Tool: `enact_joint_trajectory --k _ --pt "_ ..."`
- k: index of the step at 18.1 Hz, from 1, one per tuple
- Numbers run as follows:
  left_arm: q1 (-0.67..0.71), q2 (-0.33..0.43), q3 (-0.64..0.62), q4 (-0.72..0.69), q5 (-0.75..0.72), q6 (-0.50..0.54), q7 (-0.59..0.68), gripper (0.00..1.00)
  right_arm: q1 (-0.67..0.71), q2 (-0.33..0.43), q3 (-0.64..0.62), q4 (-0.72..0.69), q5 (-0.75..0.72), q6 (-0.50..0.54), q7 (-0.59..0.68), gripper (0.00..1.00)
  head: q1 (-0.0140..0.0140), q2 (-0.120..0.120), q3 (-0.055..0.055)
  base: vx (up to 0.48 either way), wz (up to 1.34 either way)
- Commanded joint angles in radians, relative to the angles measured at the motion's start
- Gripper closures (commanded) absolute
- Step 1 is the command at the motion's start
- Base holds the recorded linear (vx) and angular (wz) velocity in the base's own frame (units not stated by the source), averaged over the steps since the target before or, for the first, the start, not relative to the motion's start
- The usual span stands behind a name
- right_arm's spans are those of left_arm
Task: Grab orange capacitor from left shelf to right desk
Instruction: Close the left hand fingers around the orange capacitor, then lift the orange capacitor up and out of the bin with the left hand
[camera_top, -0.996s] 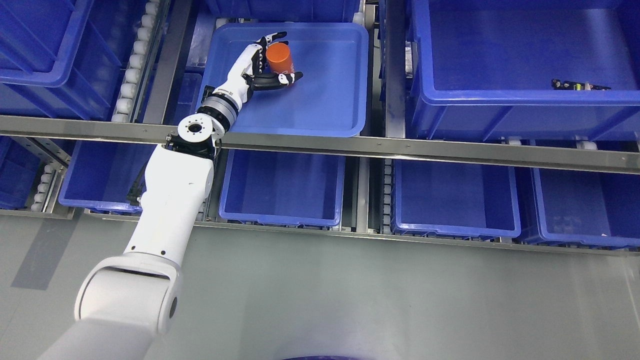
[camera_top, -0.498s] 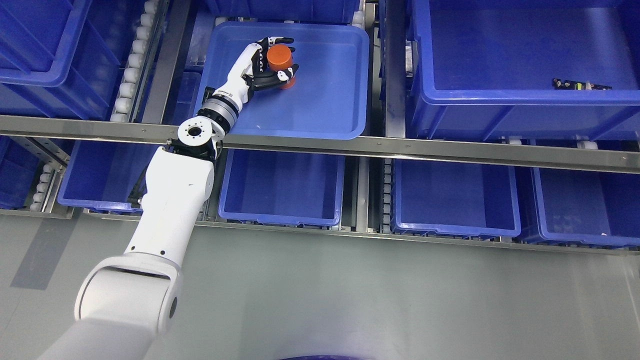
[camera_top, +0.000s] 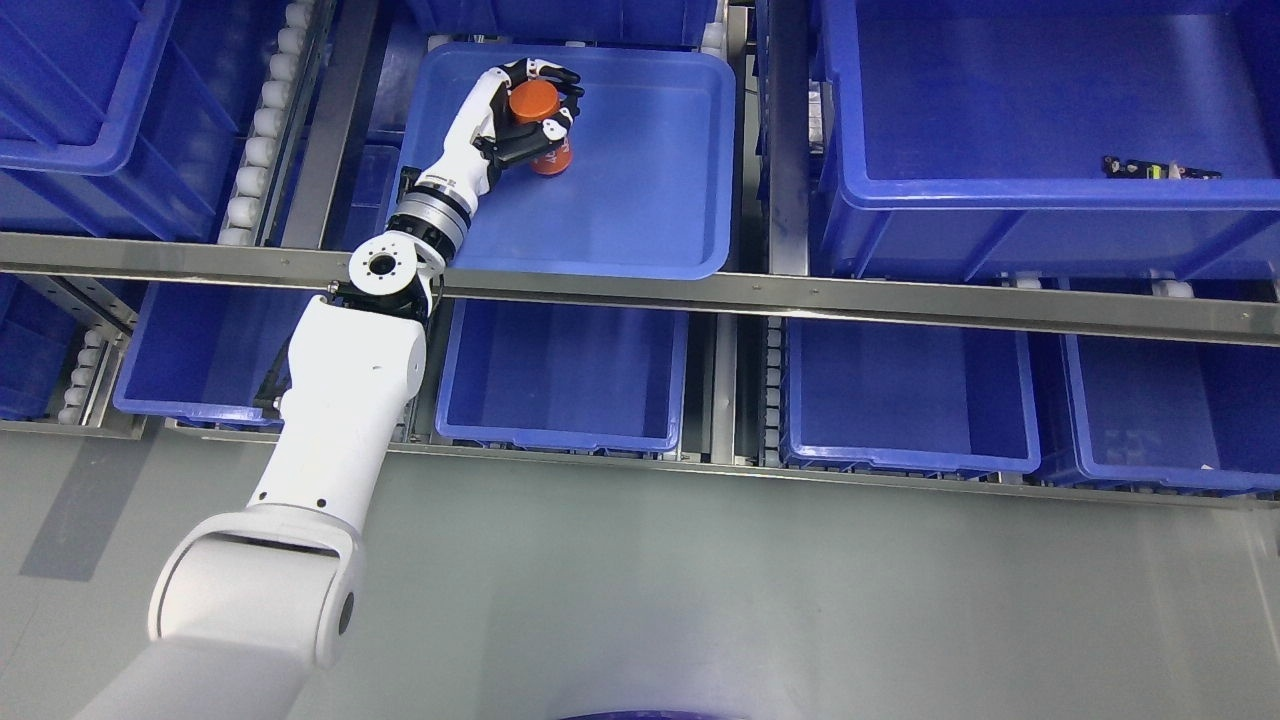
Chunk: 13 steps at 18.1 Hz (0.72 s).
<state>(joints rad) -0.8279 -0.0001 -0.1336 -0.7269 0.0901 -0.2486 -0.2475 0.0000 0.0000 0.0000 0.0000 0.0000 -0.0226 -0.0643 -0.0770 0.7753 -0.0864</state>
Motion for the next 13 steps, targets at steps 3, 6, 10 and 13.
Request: enact_joint_trajectory --k 3,6,10,13 --pt "0.003 0.018 0.018 -0.014 0.074 -0.072 -0.010 1.00 0.021 -0.017 -0.011 -0.017 0.006 0.000 0.000 0.00 0.0000 0.000 0.000 0.000 0.00" --pt "0.021 0.018 0.025 -0.181 0.126 -0.095 -0.012 1.00 0.023 -0.017 -0.011 -0.017 0.006 0.000 0.000 0.00 0.0000 0.000 0.000 0.000 0.00" --pt "0.067 0.018 0.043 -0.422 0.145 -0.104 -0.009 1.00 0.021 -0.017 -0.011 -0.017 0.006 0.000 0.000 0.00 0.0000 0.000 0.000 0.000 0.00" --pt "0.119 0.018 0.071 -0.578 0.146 -0.103 -0.010 0.99 0.023 -0.017 -0.011 -0.017 0.006 0.000 0.000 0.00 0.0000 0.000 0.000 0.000 0.00"
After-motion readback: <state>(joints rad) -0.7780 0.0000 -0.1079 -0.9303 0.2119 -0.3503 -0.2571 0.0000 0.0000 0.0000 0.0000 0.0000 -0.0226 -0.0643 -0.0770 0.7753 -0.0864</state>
